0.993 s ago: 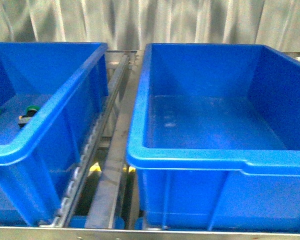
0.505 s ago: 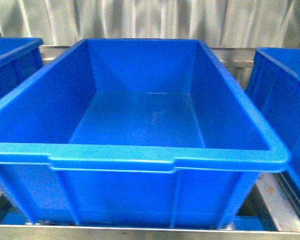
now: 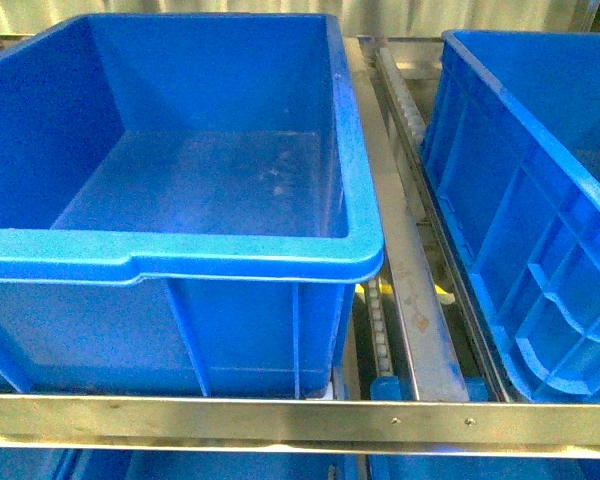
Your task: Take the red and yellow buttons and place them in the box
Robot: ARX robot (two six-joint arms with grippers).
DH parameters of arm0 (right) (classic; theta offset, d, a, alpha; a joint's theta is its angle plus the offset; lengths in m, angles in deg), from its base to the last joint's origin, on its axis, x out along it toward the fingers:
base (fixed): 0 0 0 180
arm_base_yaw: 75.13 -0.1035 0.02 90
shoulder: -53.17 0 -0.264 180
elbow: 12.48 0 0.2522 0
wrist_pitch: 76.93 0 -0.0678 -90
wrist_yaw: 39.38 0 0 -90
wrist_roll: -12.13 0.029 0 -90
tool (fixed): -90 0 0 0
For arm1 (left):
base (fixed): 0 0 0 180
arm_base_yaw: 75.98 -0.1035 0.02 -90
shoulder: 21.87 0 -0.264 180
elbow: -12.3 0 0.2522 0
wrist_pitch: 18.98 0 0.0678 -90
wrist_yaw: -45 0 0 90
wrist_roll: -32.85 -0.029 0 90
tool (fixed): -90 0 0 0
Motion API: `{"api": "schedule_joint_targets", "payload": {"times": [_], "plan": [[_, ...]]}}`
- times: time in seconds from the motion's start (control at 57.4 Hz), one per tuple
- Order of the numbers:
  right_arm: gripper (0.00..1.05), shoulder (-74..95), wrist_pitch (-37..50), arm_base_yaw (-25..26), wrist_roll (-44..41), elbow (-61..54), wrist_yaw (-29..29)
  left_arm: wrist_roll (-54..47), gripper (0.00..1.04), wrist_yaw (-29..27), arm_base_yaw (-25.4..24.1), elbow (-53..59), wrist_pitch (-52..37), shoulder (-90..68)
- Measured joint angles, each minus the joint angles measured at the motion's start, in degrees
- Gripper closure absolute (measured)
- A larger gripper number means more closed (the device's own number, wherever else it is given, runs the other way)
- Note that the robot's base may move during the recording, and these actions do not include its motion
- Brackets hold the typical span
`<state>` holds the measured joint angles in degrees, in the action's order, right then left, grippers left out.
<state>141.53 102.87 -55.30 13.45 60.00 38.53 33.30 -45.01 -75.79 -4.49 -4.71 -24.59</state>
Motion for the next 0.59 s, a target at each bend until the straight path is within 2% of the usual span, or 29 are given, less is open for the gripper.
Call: {"api": "schedule_joint_targets", "payload": {"times": [0.313, 0.592], "plan": [[0.76, 11.32, 1.40, 0.66, -6.97, 4.11, -1.31, -0.02, 0.08, 0.00, 0.00, 0.00, 0.00, 0.00], [0.36, 11.63, 2.40, 1.73, -5.09, 5.81, -5.84, -0.02, 0.08, 0.00, 0.00, 0.00, 0.00, 0.00]]}}
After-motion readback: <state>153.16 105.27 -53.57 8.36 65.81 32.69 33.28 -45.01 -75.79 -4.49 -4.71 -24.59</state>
